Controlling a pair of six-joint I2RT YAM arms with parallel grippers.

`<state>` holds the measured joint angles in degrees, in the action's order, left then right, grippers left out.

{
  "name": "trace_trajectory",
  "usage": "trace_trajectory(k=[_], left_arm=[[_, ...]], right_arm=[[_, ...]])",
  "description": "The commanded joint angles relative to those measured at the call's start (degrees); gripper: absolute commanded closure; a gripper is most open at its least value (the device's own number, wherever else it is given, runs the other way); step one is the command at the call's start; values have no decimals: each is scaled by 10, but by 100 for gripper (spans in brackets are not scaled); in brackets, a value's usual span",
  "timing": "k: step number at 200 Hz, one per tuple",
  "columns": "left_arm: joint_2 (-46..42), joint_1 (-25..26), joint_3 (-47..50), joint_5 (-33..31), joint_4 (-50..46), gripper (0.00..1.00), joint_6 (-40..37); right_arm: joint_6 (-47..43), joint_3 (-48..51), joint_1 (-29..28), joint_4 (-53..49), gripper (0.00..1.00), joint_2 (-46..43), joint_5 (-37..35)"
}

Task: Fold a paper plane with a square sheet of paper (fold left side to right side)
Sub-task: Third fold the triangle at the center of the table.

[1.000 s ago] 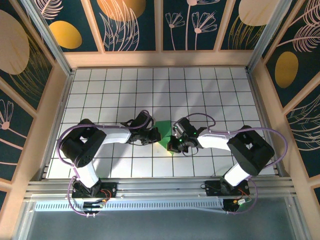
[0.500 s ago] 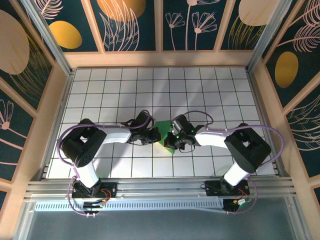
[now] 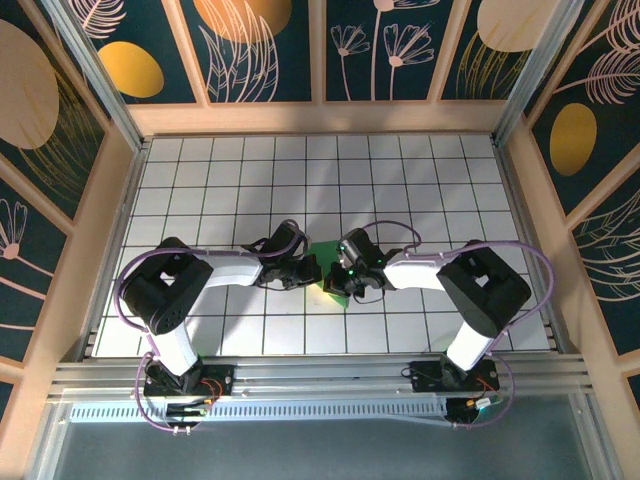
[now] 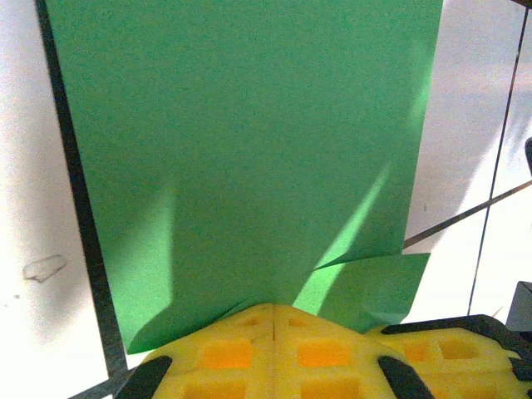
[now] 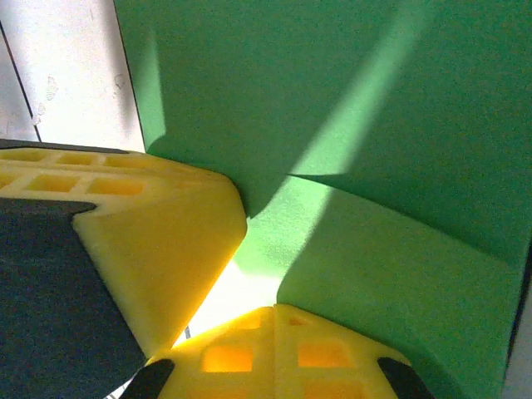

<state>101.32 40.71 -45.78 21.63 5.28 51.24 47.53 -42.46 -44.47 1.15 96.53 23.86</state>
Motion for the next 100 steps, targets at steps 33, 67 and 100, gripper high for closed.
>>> trace_trajectory(k=[33, 67, 100], left_arm=[[19, 1, -9, -30, -55, 100, -12], [23, 1, -14, -31, -62, 100, -16], [24, 1, -15, -33, -63, 100, -16]], right_arm=[[3, 19, -7, -34, 100, 3, -15], [11, 65, -9, -48, 100, -33, -8], [21, 108, -11, -68, 100, -77, -9]])
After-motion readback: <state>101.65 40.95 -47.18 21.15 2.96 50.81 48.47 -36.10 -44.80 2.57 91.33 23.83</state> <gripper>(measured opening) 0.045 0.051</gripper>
